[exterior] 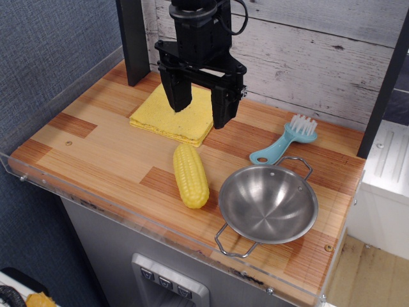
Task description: Place the brush on the yellow cloth .
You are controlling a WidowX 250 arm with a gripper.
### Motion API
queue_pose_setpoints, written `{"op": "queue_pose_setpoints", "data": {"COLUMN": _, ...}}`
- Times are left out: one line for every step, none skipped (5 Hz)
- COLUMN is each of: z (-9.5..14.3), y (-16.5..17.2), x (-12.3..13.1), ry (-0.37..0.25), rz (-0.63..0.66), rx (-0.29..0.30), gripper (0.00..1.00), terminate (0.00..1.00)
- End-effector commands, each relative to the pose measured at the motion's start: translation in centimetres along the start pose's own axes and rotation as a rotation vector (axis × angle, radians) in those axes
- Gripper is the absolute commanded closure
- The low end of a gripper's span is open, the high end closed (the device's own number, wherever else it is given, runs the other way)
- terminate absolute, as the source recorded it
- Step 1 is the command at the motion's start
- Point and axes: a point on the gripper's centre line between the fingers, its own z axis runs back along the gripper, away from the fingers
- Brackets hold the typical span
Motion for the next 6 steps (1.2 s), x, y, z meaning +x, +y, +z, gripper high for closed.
{"op": "queue_pose_setpoints", "data": {"z": 0.0, "y": 0.0, "x": 0.0, "ry": 0.000, "rz": 0.000, "rx": 0.000, "gripper": 0.00, "terminate": 0.00}}
{"op": "queue_pose_setpoints", "data": {"z": -0.4, "y": -1.4, "x": 2.7, "ry": -0.016, "rz": -0.054, "rx": 0.000, "gripper": 0.00, "terminate": 0.00}}
{"op": "queue_pose_setpoints", "data": {"z": -1.2, "y": -3.2, "x": 5.4, "ry": -0.034, "rz": -0.118, "rx": 0.050, "gripper": 0.00, "terminate": 0.00}}
{"op": "queue_pose_setpoints", "data": {"z": -2.3, "y": -5.3, "x": 8.4, "ry": 0.000, "rz": -0.239, "rx": 0.065, "gripper": 0.00, "terminate": 0.00}}
{"op": "queue_pose_setpoints", "data": {"z": -4.1, "y": -6.3, "x": 10.2, "ry": -0.037, "rz": -0.318, "rx": 0.095, "gripper": 0.00, "terminate": 0.00}}
{"op": "queue_pose_setpoints", "data": {"z": -5.5, "y": -6.0, "x": 10.6, "ry": -0.054, "rz": -0.312, "rx": 0.087, "gripper": 0.00, "terminate": 0.00}}
